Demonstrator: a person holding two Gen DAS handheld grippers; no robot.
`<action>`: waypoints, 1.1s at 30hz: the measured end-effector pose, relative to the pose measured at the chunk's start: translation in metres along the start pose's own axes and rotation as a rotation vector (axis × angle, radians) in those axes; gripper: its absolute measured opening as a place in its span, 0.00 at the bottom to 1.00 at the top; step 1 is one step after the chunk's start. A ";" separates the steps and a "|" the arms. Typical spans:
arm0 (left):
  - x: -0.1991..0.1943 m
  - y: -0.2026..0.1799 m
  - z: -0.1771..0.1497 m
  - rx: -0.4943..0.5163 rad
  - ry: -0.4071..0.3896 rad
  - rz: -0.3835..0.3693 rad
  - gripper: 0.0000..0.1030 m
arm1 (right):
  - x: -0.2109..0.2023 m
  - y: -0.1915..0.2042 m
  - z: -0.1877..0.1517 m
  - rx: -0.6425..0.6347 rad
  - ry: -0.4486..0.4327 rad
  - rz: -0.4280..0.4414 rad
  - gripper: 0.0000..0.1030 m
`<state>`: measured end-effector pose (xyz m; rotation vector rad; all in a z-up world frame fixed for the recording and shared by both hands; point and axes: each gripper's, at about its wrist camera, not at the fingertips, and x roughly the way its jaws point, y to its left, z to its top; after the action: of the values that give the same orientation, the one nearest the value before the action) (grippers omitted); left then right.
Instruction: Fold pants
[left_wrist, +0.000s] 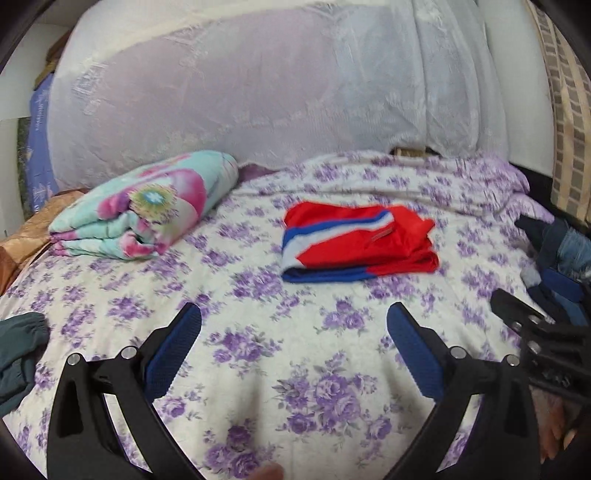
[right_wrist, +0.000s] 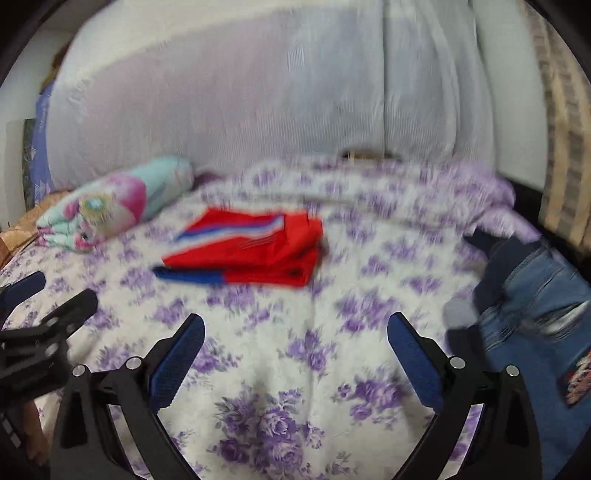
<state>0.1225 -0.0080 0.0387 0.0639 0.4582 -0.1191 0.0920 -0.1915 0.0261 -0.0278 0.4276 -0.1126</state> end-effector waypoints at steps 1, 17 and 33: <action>-0.002 0.000 0.001 -0.007 -0.008 -0.005 0.95 | -0.004 0.002 0.001 -0.011 -0.014 0.005 0.97; 0.017 -0.005 -0.011 -0.007 0.092 -0.054 0.95 | 0.010 0.016 -0.002 -0.068 0.108 0.016 0.97; 0.013 -0.006 -0.009 0.005 0.073 -0.033 0.95 | 0.008 0.017 -0.002 -0.077 0.089 0.002 0.97</action>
<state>0.1297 -0.0140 0.0244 0.0655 0.5320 -0.1508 0.0999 -0.1757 0.0198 -0.0986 0.5210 -0.0956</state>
